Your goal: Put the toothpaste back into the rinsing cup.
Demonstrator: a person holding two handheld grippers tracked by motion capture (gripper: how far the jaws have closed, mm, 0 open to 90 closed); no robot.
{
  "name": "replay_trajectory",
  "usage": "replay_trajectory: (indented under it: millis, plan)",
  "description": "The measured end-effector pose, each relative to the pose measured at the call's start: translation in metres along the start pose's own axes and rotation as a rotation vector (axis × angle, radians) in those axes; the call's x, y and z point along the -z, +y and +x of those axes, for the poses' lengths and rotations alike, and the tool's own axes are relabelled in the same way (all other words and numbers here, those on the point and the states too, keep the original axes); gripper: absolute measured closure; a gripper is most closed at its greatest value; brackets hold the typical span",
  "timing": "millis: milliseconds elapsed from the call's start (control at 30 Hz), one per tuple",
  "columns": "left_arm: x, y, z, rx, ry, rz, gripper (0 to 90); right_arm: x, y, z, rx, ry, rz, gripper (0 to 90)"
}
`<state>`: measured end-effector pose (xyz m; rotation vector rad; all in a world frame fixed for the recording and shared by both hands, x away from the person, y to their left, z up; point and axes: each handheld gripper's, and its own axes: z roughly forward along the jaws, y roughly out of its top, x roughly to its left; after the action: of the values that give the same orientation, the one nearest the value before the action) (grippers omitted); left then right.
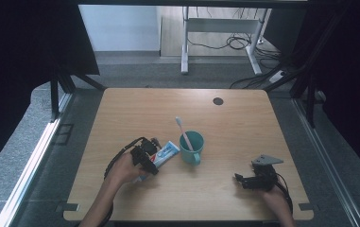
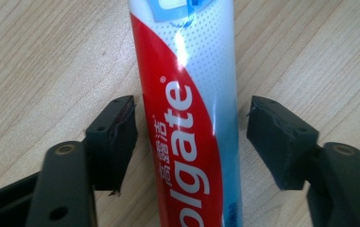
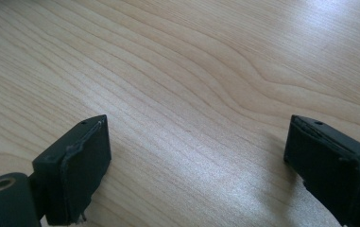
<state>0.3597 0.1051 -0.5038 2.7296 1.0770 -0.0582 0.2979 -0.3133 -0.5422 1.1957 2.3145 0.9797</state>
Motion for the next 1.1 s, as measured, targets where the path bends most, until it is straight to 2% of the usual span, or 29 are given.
replay_trajectory:
  millis: [167, 333, 367, 500, 600, 700, 767, 933, 967, 1100]
  plan:
    - [-0.001, 0.013, -0.003, -0.019, 0.034, 0.068, 42.9, 0.000, 0.000, 0.000, 0.000, -0.001, 0.001, 7.5]
    - [-0.002, 0.022, -0.005, -0.020, 0.063, 0.111, 46.3, 0.000, 0.000, 0.000, 0.001, -0.001, 0.002, 7.5]
    - [-0.003, 0.023, -0.005, -0.010, 0.061, 0.111, 46.3, 0.000, 0.000, 0.000, 0.001, -0.001, 0.002, 7.5]
    - [-0.003, 0.029, -0.005, -0.018, 0.066, 0.153, 48.5, 0.000, 0.000, 0.000, 0.000, -0.001, 0.002, 7.5]
    - [-0.004, 0.030, -0.006, -0.013, 0.061, 0.154, 51.4, 0.000, 0.000, 0.000, 0.001, 0.000, 0.002, 7.5]
    - [-0.003, 0.030, -0.006, -0.027, 0.060, 0.155, 54.5, 0.000, 0.000, 0.000, 0.001, 0.000, 0.001, 7.5]
    - [-0.001, 0.029, -0.005, -0.017, 0.052, 0.151, 60.1, 0.000, 0.000, 0.000, 0.001, 0.000, 0.002, 7.5]
    - [0.005, 0.024, 0.001, -0.014, 0.016, 0.122, 67.5, 0.000, 0.000, 0.000, 0.001, 0.000, 0.002, 7.5]
    - [0.005, 0.023, 0.001, 0.000, 0.008, 0.104, 69.5, 0.000, 0.000, 0.000, 0.001, 0.000, 0.002, 7.5]
    - [0.007, 0.019, 0.003, -0.002, -0.005, 0.082, 71.0, 0.000, 0.000, 0.000, 0.000, -0.001, 0.002, 7.5]
